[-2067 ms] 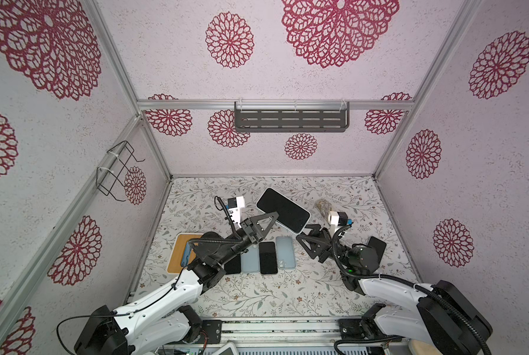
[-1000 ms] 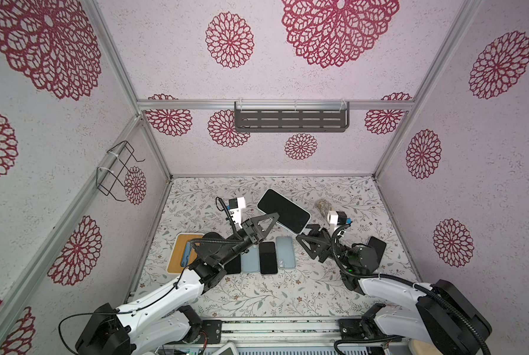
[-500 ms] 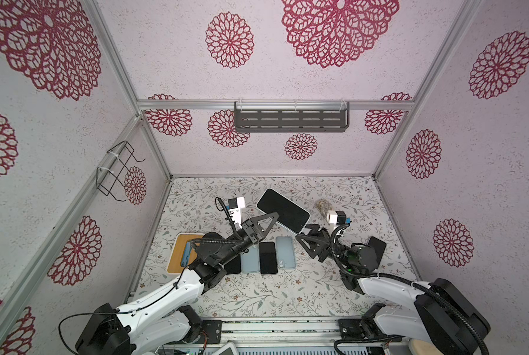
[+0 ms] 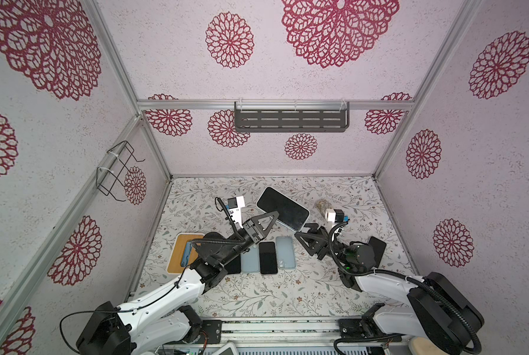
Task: Take the phone out of the phone case
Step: Remove the phone case from the phone.
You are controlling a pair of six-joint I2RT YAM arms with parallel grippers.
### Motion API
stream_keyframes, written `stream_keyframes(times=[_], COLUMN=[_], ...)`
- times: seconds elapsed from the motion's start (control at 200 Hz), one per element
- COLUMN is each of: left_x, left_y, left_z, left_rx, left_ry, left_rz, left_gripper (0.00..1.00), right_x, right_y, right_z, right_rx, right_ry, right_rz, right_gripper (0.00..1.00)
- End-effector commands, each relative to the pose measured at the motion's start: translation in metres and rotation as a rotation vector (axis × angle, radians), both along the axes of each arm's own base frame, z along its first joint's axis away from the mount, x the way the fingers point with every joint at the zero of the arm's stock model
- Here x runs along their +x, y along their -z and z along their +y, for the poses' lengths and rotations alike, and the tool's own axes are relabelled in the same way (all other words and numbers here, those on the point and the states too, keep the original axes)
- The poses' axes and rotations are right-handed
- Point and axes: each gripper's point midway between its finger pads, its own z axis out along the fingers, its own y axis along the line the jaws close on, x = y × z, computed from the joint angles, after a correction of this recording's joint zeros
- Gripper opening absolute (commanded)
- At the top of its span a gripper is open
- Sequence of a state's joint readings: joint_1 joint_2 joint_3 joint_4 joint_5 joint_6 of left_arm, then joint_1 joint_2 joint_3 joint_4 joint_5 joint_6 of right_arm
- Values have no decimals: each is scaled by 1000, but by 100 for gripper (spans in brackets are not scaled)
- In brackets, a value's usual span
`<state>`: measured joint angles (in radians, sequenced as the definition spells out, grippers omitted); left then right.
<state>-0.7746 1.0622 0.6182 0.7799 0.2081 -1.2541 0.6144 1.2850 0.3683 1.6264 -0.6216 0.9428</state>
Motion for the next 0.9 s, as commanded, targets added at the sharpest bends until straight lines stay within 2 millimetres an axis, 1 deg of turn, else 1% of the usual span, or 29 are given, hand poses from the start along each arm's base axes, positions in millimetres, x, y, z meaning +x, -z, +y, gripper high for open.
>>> stream_keyframes(times=[0.0,0.12,0.33,0.475,0.51,0.55,0.626,0.636,0.651,0.661,0.671,0.686,0.696,0.701,0.721,0.731,0.746,0.766,0.776,0.801,0.811,0.851,0.891], left_x=[-48,-53,-57,-60,-60,-58,-55,-54,-54,-53,-53,-55,-54,-53,-53,-52,-52,-54,-55,-55,-56,-57,-61], left_y=[-54,-57,-60,-64,-63,-63,-64,-63,-63,-64,-61,-64,-60,-60,-63,-58,-55,-58,-54,-54,-55,-53,-50], left_z=[-10,-9,-6,-4,-3,2,16,16,19,23,23,26,28,29,35,36,39,44,45,50,52,58,62], left_rx=[-96,-100,-103,-103,-92,-71,-10,5,25,36,60,80,106,117,152,182,215,246,266,300,311,359,407], left_ry=[172,177,178,183,178,164,140,145,145,138,141,147,146,142,133,135,136,140,151,158,167,190,221], left_rz=[-159,-169,-175,-189,-190,-188,-186,-181,-183,-186,-178,-190,-183,-182,-195,-181,-177,-194,-183,-192,-202,-209,-224], left_gripper=[0,0,0,0,0,0,0,0,0,0,0,0,0,0,0,0,0,0,0,0,0,0,0], right_x=[20,28,34,40,39,38,42,46,46,49,49,50,51,51,52,51,51,50,49,47,46,42,38], right_y=[-15,-8,-6,0,1,2,19,26,29,35,37,41,48,47,54,60,62,69,69,76,76,86,89], right_z=[-10,-10,-11,-11,-12,-13,-13,-13,-14,-14,-16,-17,-17,-17,-18,-18,-20,-21,-21,-23,-24,-26,-30], right_rx=[71,68,70,50,45,29,-64,-91,-111,-136,-152,-178,-207,-210,-252,-282,-307,-356,-370,-423,-436,-513,-559], right_ry=[68,78,92,102,100,100,117,125,137,146,156,170,177,181,199,204,216,227,234,244,246,255,265], right_rz=[11,49,66,96,98,102,141,165,168,186,188,192,206,205,208,221,214,220,208,202,192,194,171], right_gripper=[52,51,50,50,52,56,62,62,63,63,64,65,65,65,66,66,66,66,67,67,67,67,67])
